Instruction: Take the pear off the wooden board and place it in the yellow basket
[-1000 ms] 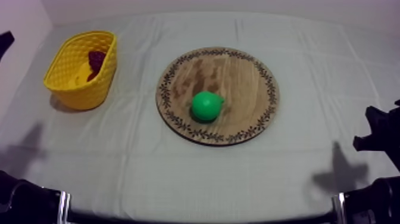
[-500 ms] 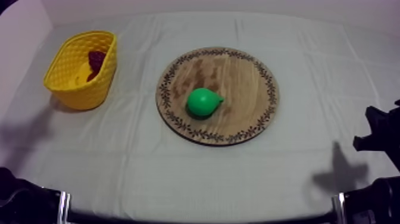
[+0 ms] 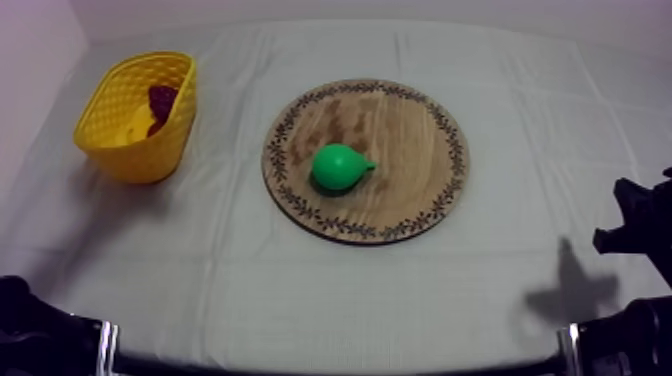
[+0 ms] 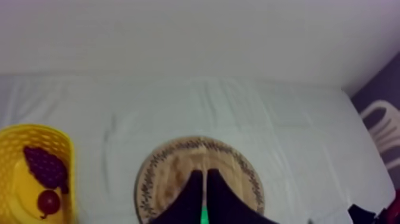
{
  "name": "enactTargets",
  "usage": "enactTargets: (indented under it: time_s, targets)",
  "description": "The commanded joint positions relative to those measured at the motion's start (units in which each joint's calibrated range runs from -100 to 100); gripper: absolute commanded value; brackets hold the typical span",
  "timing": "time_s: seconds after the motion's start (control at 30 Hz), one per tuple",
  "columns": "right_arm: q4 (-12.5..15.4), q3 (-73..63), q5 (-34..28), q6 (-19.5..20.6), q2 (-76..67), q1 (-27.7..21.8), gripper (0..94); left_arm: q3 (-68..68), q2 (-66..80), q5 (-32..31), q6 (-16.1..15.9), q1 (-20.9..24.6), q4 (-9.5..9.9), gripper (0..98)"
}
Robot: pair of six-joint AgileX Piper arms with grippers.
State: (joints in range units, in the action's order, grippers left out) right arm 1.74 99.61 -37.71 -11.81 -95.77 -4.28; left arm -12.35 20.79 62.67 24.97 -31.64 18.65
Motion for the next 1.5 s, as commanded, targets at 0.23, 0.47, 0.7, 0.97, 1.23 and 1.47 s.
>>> enactTargets:
  time_s: [0.23,0.47,0.7,0.97,1.23,1.47]
  targets:
    - [0.0,0.1,0.0,0.0,0.0,0.0,0.5,4.0,-17.7,2.7,1.0,-4.0,-0.06,0.0]
    - [0.0,0.1,0.0,0.0,0.0,0.0,0.5,7.0,-27.9,3.7,-0.7,-4.2,-3.49,0.0]
    - [0.0,0.1,0.0,0.0,0.0,0.0,0.5,8.1,-33.9,3.8,-3.9,-4.5,-6.14,0.0]
    - [0.0,0.1,0.0,0.0,0.0,0.0,0.5,6.8,-36.9,4.5,-9.0,-4.7,-7.99,25.7]
    - [0.0,0.1,0.0,0.0,0.0,0.0,0.5,6.0,-38.1,8.5,-12.7,-4.2,-10.99,74.8]
    - [0.0,0.1,0.0,0.0,0.0,0.0,0.5,5.0,-38.3,11.6,-14.6,-3.9,-13.70,93.6]
